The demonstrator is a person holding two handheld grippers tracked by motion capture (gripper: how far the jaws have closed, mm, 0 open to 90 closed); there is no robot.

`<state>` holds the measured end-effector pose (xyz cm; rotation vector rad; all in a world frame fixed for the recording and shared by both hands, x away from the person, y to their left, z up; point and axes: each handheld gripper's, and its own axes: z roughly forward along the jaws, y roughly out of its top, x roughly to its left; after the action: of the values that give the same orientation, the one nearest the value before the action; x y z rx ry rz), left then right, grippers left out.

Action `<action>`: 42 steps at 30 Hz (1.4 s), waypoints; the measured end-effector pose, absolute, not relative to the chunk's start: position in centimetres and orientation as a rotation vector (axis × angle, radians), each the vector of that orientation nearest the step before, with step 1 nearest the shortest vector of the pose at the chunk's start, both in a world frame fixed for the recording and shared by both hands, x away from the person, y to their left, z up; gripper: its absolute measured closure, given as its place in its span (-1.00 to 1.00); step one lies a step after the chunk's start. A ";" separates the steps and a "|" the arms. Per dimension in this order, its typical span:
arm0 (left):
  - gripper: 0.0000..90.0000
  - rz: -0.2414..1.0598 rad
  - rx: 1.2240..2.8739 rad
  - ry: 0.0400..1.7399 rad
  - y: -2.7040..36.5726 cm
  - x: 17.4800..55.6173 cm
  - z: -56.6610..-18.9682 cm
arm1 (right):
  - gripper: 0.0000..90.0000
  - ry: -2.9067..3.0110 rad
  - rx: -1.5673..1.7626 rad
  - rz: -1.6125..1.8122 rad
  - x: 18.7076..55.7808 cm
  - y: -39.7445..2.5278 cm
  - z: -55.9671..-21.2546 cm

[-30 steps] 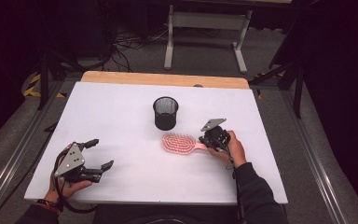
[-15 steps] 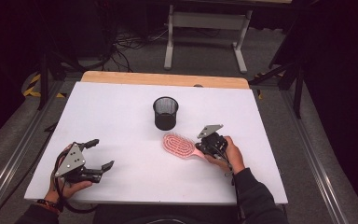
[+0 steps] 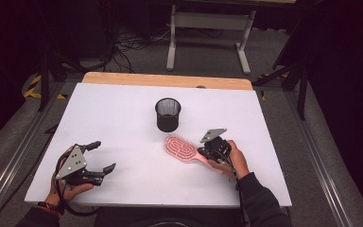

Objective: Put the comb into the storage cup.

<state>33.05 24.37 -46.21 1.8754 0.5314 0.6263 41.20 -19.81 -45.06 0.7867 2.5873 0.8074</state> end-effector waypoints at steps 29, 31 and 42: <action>-0.74 0.633 1.894 0.532 24.2 33.2 -46.3 | 0.61 2.619 0.702 0.807 40.6 -19.6 -43.9; -0.74 0.637 1.894 0.531 24.3 33.2 -46.2 | 0.49 2.610 0.710 0.808 40.5 -19.6 -43.5; -0.74 0.621 1.900 0.532 24.2 33.3 -46.3 | -0.51 2.712 0.741 0.728 40.3 -18.9 -42.2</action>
<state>33.25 24.22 -46.26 1.9003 0.5324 0.6209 40.34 -18.87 -42.21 0.7407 2.7116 0.7282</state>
